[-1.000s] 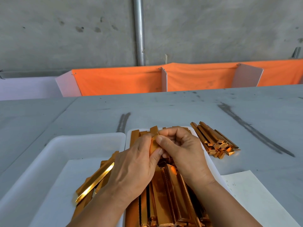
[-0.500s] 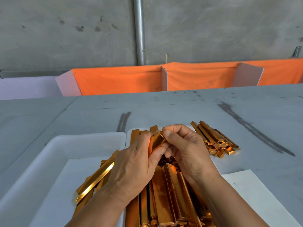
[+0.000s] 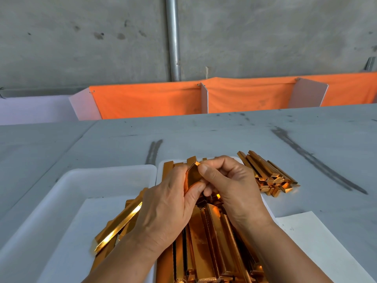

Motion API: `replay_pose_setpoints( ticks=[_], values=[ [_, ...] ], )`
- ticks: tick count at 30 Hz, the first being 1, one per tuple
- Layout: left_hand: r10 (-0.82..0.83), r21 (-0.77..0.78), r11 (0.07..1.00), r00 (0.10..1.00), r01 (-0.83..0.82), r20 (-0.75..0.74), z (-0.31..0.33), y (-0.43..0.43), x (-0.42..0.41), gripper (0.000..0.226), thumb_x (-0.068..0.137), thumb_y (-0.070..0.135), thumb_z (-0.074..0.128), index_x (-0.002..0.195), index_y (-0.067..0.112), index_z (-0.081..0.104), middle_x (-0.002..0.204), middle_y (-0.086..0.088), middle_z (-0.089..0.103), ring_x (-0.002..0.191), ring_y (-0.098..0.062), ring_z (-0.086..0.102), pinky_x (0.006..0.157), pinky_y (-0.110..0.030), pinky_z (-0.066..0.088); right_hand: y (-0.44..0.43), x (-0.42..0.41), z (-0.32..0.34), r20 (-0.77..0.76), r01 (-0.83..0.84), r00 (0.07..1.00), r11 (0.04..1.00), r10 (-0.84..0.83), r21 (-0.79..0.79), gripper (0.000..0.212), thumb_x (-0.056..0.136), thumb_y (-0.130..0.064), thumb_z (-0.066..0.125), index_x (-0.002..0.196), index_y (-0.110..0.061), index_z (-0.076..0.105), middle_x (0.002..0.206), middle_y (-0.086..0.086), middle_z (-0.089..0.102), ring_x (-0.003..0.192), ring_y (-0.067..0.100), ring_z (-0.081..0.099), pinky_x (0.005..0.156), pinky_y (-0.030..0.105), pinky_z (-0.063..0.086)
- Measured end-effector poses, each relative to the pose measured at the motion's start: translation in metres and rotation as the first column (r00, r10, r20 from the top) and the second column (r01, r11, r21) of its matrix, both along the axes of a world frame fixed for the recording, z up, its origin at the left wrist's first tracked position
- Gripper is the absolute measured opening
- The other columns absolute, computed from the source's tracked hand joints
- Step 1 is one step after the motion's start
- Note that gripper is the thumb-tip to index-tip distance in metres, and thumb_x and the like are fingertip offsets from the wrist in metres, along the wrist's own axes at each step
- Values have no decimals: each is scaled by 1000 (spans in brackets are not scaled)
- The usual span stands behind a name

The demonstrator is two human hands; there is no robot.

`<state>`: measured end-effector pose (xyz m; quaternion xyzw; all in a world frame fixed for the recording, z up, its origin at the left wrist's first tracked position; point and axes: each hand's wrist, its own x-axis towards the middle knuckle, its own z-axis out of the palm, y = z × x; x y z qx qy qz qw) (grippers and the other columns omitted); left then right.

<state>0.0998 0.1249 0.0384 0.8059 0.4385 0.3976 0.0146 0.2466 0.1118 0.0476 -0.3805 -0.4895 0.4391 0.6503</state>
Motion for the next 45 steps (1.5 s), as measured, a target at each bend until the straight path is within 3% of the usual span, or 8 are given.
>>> replay_pose_setpoints(
  ticks=[3, 9, 14, 19, 23, 28, 34, 45],
  values=[
    [-1, 9, 1000, 1000, 1, 12, -2, 1, 0, 43, 93, 59, 36, 114, 23, 47, 56, 17, 37, 41, -2, 46, 38, -8, 32, -1, 0, 0, -47, -38, 998, 999, 39, 19, 14, 82, -23, 68, 87, -10, 72, 66, 12, 67, 50, 17, 57, 55, 22, 52],
    [-6, 4, 1000, 1000, 6, 0, -5, 3, -1, 42, 92, 60, 36, 113, 25, 45, 56, 17, 35, 41, -2, 44, 40, -10, 36, -2, 0, -1, 44, 20, 999, 998, -23, 68, 17, 93, 4, 58, 92, -5, 72, 66, 9, 68, 50, 15, 59, 55, 22, 53],
    [-11, 7, 1000, 1000, 11, 22, -5, 4, -1, 47, 91, 58, 38, 113, 19, 50, 56, 20, 33, 38, 2, 40, 49, -2, 38, -3, -2, 0, 54, 39, 998, 996, -43, 75, 16, 92, 4, 60, 87, -8, 71, 64, 6, 69, 49, 11, 60, 54, 19, 53],
    [-9, 4, 1000, 1000, 9, 20, -8, 5, -1, 46, 91, 61, 35, 113, 22, 47, 56, 17, 37, 40, -1, 44, 49, -6, 41, -4, -2, 0, 78, 43, 996, 994, -51, 97, 18, 90, 3, 63, 85, -10, 74, 66, 6, 69, 52, 12, 61, 56, 21, 54],
    [-4, 0, 1000, 1000, 4, 9, -4, 4, -2, 44, 92, 60, 35, 112, 23, 47, 59, 14, 45, 43, -3, 48, 39, -9, 32, -5, -4, -1, 136, 43, 989, 989, -62, 139, 24, 89, 3, 65, 84, -18, 76, 70, 2, 70, 56, 10, 63, 59, 20, 54],
    [-1, 19, 1000, 999, 1, -46, -1, 1, 0, 39, 93, 57, 37, 114, 25, 44, 60, 19, 34, 40, -2, 41, 40, -6, 23, -3, -2, -1, 103, 72, 992, 995, -79, 69, 11, 91, -13, 64, 84, -6, 70, 66, 6, 68, 52, 17, 60, 55, 24, 54],
    [-76, 0, 997, 996, 76, -40, -7, 5, -2, 37, 93, 56, 42, 110, 24, 50, 61, 23, 31, 44, 2, 42, 53, -3, 38, -1, 9, 3, 44, -31, 998, 994, 36, -107, 8, 88, -11, 68, 91, -5, 71, 63, 12, 68, 46, 16, 59, 54, 23, 54],
    [-100, 10, 995, 994, 101, -54, -5, 3, -3, 38, 94, 60, 36, 111, 27, 45, 63, 28, 30, 44, 4, 42, 48, -2, 37, 2, 12, 2, 90, 0, 996, 993, 11, -121, 11, 88, -12, 69, 88, -1, 68, 69, 23, 70, 45, 18, 61, 52, 24, 55]
  ],
)
